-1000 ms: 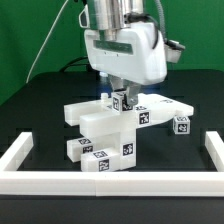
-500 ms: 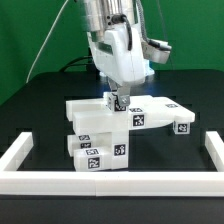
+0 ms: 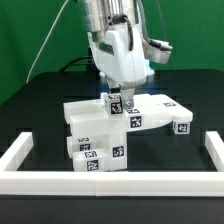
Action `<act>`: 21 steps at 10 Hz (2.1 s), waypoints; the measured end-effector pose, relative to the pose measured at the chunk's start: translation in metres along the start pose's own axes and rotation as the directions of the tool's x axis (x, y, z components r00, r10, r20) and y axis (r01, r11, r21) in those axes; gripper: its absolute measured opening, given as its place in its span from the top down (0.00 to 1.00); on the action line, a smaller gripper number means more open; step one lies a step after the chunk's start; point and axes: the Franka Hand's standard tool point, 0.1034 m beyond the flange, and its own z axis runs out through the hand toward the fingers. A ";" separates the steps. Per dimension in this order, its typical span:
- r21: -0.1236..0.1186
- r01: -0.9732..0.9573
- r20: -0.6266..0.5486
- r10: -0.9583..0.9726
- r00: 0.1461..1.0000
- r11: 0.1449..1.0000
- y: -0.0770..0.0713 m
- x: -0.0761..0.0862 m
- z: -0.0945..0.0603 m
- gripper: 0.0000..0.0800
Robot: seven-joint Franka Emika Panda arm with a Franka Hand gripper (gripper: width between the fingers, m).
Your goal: Assemble chair
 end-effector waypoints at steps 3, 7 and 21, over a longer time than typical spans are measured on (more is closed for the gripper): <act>0.000 0.000 0.000 0.000 1.000 1.000 0.000 0.000 0.000 0.19; 0.023 0.037 0.037 -0.038 0.999 0.999 -0.006 -0.035 -0.031 0.19; -0.024 0.084 0.055 -0.083 0.995 0.996 0.018 -0.112 -0.045 0.19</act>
Offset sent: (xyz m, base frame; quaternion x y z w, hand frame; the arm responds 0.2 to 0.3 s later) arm 0.0000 0.0000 0.0000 0.0000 0.0000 0.0000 1.0000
